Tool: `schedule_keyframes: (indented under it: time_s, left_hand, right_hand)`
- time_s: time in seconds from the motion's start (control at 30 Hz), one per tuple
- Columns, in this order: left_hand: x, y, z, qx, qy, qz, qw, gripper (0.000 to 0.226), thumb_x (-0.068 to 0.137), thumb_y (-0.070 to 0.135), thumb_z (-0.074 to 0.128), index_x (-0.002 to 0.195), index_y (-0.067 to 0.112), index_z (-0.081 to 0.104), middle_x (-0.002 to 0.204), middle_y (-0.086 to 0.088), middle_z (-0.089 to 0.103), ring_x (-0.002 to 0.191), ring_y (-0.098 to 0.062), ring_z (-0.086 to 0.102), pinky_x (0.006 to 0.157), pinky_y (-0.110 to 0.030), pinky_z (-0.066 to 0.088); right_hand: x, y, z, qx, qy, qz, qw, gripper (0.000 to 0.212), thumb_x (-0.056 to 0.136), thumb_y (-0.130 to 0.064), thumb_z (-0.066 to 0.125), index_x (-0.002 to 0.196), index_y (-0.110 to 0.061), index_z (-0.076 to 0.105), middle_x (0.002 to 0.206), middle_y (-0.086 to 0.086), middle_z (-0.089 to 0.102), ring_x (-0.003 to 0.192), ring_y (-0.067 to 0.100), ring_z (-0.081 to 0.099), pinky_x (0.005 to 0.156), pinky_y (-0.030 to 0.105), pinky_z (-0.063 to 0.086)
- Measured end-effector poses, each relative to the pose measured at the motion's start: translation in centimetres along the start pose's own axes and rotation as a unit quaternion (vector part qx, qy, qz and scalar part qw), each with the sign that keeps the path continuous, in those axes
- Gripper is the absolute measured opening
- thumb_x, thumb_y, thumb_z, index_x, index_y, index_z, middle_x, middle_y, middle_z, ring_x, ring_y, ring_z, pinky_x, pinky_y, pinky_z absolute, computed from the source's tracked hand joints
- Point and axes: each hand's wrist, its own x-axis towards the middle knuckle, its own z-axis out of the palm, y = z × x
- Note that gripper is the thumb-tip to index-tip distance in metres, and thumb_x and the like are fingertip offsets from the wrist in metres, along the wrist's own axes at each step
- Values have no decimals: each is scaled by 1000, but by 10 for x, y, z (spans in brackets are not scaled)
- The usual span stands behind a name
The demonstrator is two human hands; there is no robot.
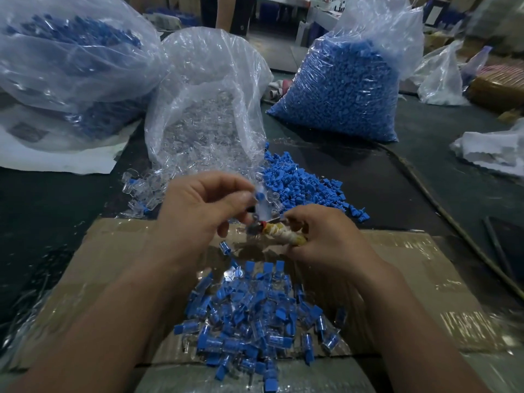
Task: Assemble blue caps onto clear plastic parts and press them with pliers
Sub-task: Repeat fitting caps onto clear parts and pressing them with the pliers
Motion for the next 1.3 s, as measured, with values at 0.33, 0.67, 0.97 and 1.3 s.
schedule_keyframes:
  time_s: [0.33,0.67,0.97,1.3]
  left_hand:
    - [-2,-5,5,152,-300,-45,941,11,66,12,76,73,20,73,68,1,70,58,-5,61,55,-13,47]
    - [4,-18,3,124,-105,-57,985,14,73,13,69,73,27,71,63,4,67,50,-2,56,49,-13,45]
    - [31,-51,-18,433,69,14,899,39,85,9,61,123,17,57,117,-3,55,98,-11,48,91,-28,35]
    - [37,-61,-17,522,32,42,851,23,89,14,57,111,15,65,114,0,54,93,-9,43,83,-24,32]
  right_hand:
    - [2,-1,4,-45,-40,13,998,43,67,-46,72,103,-29,57,91,-10,51,86,9,48,75,30,42]
    - [1,1,4,-51,-55,14,997,52,68,-47,74,113,-30,54,99,-11,49,95,9,46,79,27,38]
    - [1,5,1,-33,-86,13,996,69,71,-53,69,132,-28,44,105,-12,40,100,6,37,84,25,33]
    - [1,8,0,-21,-88,10,996,69,73,-54,66,133,-28,44,105,-13,38,100,4,36,83,24,31]
